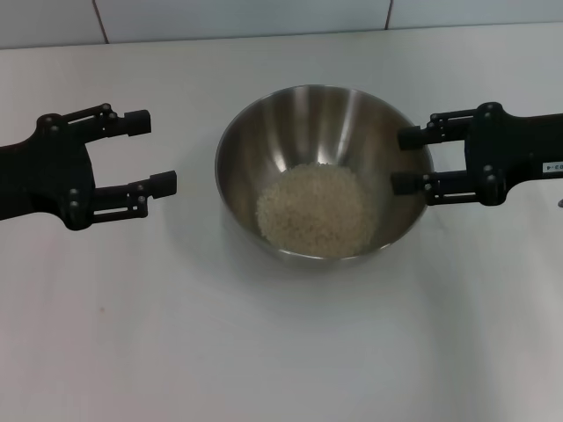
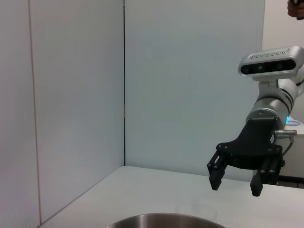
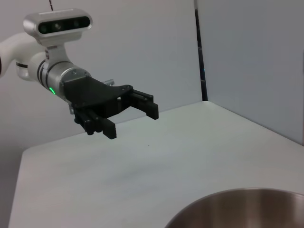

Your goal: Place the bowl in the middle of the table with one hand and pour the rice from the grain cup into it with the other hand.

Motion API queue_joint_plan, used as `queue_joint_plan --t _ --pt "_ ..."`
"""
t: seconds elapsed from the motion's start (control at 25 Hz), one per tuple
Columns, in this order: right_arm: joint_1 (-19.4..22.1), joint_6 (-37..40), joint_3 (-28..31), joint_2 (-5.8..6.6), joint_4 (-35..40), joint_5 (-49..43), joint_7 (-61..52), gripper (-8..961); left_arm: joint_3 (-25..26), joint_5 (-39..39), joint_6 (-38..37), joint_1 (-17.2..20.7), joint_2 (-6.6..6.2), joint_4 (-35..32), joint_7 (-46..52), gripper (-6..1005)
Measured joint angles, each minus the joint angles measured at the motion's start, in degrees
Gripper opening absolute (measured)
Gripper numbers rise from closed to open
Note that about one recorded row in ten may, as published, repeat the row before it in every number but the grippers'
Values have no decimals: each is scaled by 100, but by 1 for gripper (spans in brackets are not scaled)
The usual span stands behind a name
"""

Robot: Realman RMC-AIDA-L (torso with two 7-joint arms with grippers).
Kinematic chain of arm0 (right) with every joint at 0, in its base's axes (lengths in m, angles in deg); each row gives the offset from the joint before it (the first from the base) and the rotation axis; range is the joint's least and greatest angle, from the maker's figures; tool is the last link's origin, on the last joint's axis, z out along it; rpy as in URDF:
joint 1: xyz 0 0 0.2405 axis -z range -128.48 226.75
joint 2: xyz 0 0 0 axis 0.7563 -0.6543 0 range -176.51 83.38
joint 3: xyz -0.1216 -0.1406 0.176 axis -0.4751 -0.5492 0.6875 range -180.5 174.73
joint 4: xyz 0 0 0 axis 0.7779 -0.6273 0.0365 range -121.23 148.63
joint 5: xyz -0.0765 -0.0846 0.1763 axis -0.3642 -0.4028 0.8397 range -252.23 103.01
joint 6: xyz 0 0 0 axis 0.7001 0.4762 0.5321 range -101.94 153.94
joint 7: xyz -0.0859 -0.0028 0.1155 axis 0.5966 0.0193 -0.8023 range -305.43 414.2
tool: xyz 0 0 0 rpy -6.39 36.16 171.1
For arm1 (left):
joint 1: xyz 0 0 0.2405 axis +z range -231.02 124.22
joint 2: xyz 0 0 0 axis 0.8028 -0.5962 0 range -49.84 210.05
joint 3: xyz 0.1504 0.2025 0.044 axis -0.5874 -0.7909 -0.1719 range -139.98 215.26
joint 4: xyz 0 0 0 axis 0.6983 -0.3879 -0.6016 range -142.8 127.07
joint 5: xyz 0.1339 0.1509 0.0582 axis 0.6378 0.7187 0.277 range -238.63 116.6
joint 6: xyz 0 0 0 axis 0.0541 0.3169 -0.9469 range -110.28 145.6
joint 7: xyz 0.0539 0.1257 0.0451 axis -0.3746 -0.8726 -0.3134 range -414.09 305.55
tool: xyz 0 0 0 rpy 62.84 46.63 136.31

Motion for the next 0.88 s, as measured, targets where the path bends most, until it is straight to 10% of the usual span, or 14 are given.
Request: queue_joint_plan --t 0.88 --pt "113 -15 -5 -29 66 355 21 774 -41 -1 -53 19 -12 -69 82 800"
